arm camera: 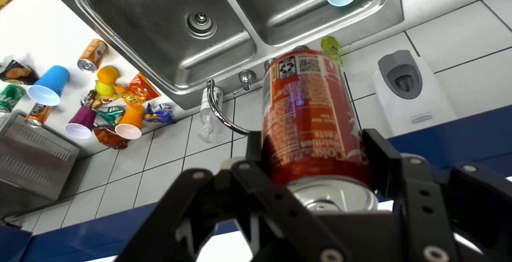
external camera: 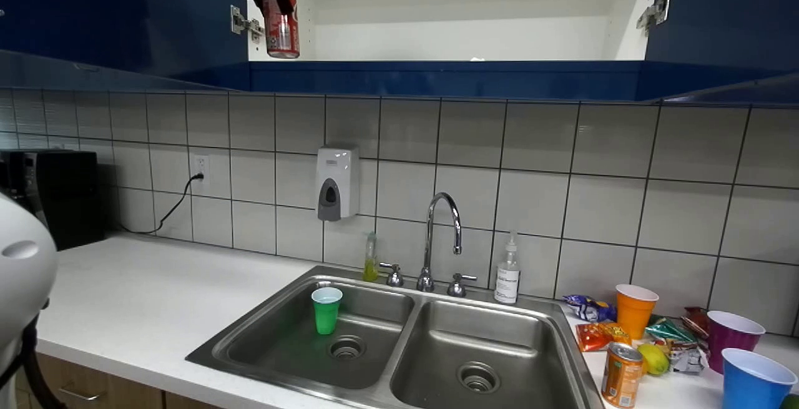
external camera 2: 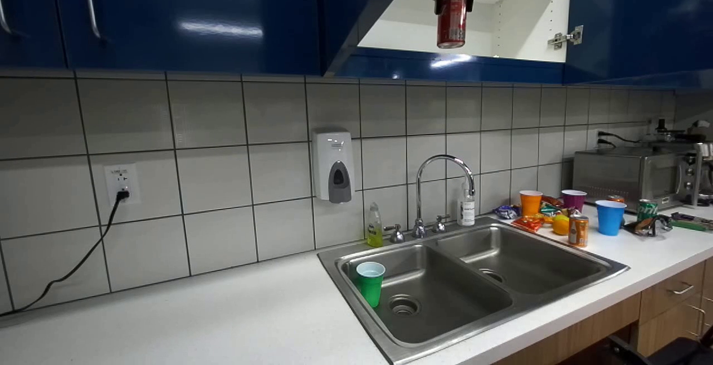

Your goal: Put the Cola can in the open cabinet

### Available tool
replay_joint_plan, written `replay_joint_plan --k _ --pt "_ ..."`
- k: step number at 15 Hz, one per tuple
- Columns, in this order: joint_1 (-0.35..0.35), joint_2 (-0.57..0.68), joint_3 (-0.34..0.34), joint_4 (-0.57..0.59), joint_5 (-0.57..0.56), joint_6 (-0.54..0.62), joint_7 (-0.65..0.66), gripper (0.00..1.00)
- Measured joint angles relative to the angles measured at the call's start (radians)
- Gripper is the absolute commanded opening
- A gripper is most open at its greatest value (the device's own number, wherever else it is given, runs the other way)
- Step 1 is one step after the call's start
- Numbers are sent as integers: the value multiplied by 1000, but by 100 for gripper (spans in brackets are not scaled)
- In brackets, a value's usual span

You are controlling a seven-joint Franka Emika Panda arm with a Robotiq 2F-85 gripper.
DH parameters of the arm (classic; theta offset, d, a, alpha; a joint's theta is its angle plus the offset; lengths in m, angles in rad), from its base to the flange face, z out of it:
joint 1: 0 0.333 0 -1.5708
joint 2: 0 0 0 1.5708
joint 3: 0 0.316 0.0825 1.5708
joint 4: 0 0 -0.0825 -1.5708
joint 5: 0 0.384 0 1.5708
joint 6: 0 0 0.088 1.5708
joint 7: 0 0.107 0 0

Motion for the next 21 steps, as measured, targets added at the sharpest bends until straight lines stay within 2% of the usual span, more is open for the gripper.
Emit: replay_joint_plan --k 21 --pt "7 242 9 313 -81 -34 0 38"
